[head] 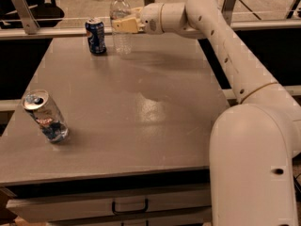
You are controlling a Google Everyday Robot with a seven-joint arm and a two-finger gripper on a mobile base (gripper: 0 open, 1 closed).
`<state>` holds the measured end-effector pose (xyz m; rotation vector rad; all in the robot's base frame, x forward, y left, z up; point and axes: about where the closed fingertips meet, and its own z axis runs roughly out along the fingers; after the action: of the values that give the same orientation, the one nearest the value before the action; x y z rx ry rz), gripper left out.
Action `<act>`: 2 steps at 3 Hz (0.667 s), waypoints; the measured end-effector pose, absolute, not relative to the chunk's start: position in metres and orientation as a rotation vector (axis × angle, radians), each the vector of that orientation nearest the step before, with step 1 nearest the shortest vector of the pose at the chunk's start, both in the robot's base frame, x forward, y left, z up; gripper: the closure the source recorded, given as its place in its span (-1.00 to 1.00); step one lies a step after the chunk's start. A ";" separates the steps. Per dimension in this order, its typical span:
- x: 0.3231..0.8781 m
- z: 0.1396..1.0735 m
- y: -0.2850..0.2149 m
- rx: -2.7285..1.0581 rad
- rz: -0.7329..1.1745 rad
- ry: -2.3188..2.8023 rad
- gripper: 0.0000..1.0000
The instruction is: Move water bottle near pepsi can
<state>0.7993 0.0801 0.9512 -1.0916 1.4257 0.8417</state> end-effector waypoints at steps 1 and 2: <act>0.803 0.943 0.096 -1.095 0.858 1.424 0.63; 0.805 0.936 0.103 -1.089 0.858 1.429 0.16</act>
Offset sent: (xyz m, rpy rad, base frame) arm 0.0091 0.0255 -0.0229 0.0079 0.0137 -0.0108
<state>0.8054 0.1035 0.9357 -1.0888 1.4291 0.8582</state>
